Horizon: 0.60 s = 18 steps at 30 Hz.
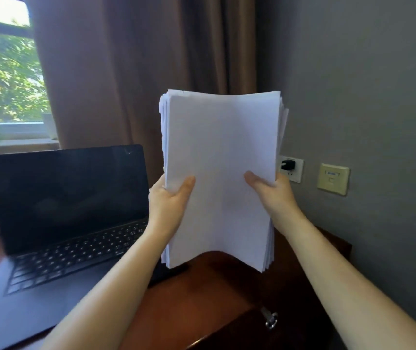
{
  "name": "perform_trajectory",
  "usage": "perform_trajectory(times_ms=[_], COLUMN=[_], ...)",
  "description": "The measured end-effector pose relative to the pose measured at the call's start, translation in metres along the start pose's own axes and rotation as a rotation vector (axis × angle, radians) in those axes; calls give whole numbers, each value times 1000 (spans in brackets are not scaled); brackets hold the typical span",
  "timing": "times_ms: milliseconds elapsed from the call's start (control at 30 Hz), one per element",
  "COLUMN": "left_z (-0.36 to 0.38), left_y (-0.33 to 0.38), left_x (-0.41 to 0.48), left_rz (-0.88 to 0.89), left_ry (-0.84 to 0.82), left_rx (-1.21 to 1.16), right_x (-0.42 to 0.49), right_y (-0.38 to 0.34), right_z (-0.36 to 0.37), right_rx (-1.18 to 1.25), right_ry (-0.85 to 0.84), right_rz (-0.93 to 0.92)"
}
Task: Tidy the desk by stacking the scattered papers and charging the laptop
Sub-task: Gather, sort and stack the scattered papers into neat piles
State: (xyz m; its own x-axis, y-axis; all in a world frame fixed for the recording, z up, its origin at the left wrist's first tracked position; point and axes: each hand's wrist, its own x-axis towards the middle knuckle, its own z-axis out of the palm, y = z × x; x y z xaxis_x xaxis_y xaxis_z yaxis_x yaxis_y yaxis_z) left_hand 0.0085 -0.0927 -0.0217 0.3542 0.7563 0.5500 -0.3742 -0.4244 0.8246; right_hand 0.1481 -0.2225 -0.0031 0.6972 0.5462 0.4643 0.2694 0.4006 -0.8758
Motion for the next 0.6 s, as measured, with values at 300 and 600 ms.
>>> perform_trajectory(times_ms=[300, 600], left_z=[-109, -232], left_y=[45, 99], left_x=[-17, -70], left_rz=[-32, -92], left_ry=[70, 358], left_rx=[275, 410], right_x=[-22, -72], right_y=[-12, -21], right_z=[80, 204], right_rx=[97, 112], right_ry=[-238, -526], right_rz=[154, 244])
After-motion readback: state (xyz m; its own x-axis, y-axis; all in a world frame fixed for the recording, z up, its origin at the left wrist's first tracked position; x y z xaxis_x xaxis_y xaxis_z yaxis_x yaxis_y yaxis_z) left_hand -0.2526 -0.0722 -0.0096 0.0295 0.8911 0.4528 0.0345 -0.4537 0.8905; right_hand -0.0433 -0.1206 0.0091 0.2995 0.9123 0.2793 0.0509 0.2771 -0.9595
